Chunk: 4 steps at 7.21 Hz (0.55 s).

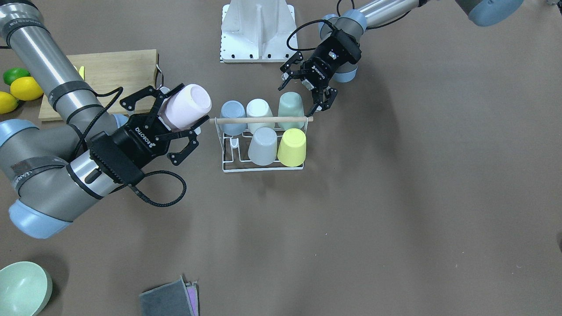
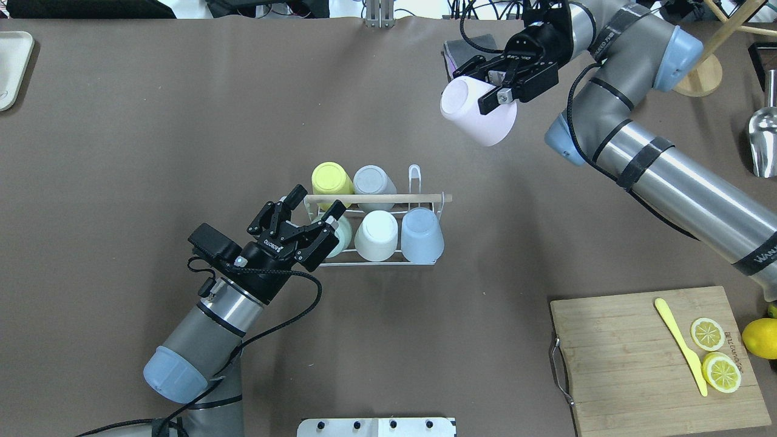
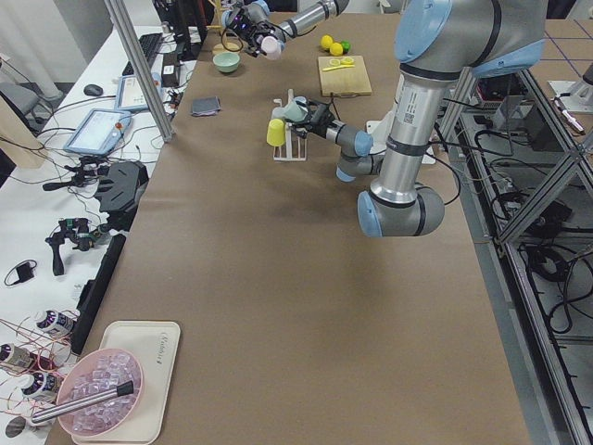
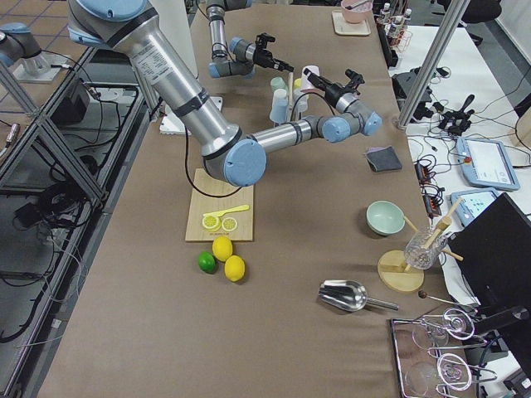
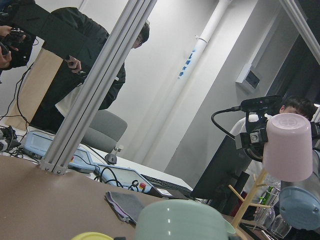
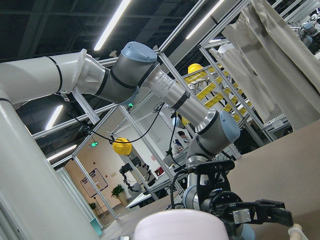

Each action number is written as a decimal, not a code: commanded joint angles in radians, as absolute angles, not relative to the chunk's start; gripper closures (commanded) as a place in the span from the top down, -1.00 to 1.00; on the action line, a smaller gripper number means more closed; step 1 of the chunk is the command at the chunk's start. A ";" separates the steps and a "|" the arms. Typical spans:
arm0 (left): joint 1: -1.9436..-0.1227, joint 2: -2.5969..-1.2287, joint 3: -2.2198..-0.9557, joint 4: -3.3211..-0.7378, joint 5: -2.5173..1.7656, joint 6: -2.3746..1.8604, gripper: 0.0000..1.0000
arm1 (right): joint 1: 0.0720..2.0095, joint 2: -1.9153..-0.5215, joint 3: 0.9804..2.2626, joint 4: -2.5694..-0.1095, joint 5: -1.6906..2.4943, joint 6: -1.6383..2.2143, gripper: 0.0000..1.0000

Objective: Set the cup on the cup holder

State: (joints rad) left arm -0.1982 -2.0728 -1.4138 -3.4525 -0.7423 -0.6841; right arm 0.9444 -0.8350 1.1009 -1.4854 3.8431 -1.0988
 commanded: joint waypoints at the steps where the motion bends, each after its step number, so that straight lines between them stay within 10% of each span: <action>1: -0.196 -2.074 -1.419 -3.451 -0.741 -0.686 0.95 | 0.907 -0.825 1.077 -1.486 3.856 -1.135 -0.28; 4: -0.245 -2.048 -1.509 -3.439 -0.752 -0.684 0.95 | 0.890 -0.825 1.051 -1.486 3.859 -1.201 -0.28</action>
State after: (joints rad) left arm -0.2181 -2.0608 -1.4721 -3.4472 -0.7454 -0.6830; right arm 0.8941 -0.8258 1.0608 -1.4858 3.8570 -1.1667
